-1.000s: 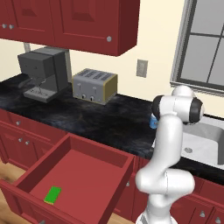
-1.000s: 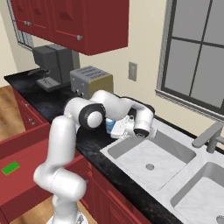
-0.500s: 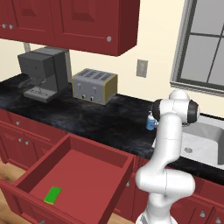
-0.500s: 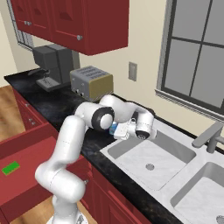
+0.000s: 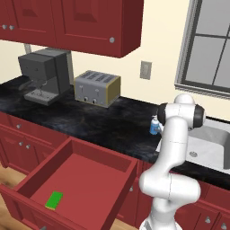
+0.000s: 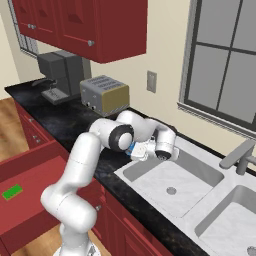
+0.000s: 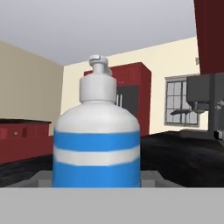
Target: Restock the sink supplies by placing the sponge and soap dispenser on the counter and next to the sink. Make sure the soap dispenser is upright.
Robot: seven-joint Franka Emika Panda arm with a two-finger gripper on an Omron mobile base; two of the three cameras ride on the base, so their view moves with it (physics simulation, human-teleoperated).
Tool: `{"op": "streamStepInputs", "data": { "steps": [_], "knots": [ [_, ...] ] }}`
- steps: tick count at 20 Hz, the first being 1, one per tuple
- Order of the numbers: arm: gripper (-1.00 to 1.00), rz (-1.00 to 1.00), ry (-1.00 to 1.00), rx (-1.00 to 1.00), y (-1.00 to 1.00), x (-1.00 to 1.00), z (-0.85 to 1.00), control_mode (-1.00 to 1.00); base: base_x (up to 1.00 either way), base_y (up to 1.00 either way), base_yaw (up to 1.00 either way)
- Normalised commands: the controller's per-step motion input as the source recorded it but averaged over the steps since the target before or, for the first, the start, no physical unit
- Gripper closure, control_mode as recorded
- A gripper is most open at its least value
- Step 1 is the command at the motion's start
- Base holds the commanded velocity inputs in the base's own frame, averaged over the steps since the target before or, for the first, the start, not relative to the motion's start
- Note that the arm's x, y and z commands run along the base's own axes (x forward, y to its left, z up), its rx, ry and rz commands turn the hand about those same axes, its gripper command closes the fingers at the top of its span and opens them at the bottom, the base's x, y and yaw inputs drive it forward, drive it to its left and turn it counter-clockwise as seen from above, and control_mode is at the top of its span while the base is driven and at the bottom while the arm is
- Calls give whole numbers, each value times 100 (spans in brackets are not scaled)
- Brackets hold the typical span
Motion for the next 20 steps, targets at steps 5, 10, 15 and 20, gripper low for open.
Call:
{"op": "streamStepInputs", "data": {
  "steps": [5,10,15,20],
  "knots": [
    [-100,0,-6,0,0,4,-23,-100,0,0,0],
    [-100,0,-5,0,0,5,0,-100,0,0,0],
    [-100,0,-2,0,-3,10,24,-100,0,0,0],
    [-100,0,-3,0,-4,2,46,-100,0,0,0]
  ]
}}
